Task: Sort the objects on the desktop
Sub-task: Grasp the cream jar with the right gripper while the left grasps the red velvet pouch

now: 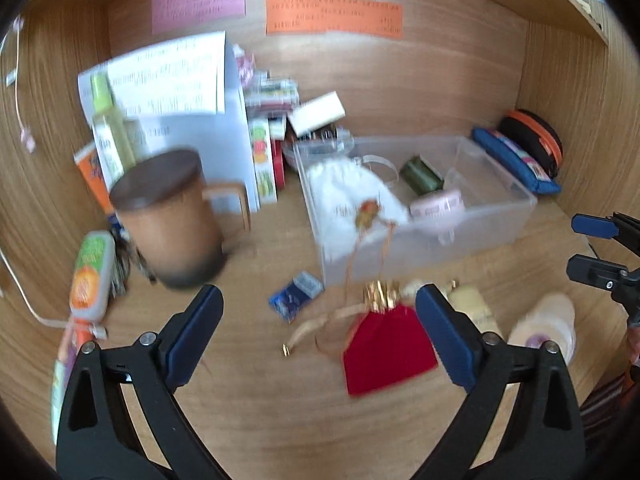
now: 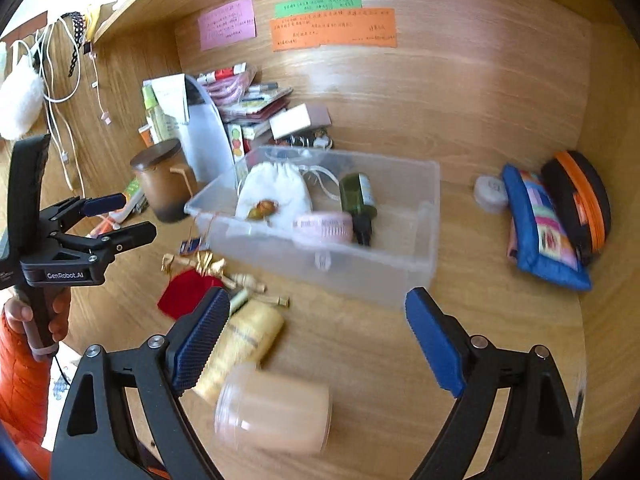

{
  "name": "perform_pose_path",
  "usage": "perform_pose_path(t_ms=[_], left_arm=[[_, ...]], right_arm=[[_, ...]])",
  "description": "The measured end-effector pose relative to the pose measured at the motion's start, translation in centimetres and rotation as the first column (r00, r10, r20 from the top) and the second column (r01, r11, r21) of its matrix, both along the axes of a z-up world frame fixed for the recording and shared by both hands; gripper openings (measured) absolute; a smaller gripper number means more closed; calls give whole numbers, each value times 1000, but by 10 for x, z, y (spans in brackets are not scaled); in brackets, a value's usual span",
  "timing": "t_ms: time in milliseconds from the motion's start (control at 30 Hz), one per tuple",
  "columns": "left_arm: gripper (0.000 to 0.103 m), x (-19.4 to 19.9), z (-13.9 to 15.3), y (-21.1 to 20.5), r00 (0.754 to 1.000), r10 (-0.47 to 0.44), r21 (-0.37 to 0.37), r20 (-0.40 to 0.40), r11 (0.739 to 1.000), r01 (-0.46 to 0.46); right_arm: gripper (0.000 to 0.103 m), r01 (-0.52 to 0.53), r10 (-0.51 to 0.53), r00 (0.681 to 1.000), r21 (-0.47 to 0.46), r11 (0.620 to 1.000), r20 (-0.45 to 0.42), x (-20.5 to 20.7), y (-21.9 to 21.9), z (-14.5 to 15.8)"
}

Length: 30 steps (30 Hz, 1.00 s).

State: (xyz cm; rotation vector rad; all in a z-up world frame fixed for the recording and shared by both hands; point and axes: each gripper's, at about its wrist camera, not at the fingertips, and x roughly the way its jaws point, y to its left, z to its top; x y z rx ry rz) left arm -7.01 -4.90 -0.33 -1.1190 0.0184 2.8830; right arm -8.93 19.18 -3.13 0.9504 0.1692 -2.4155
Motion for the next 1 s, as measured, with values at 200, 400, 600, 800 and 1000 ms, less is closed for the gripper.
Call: perform_pose_path(t_ms=[200,400,600,800,1000], left_arm=[[98,7,-30,5,995,-8,28,95,1000,5],[98,9,-47,13,988,-22,59,151,998,13],[98,10,-55,16,983,-36,107,183,994,16],[98,6,-60,20,975,-57,142,213,990,27],[98,1,-61,29,973,-70,134,221,990,41]], right_arm=[[88,23,-22,999,-12,1000,25,21,10,-18],[88,26,-26,999,2,1000,29,37,10,-31],[92,36,-36,998,-5,999,51,42,13,-44],[92,25,-22,994,-22,999,109,40,12,-58],[91,44,-41,991,-27,999,125,37,11,-71]])
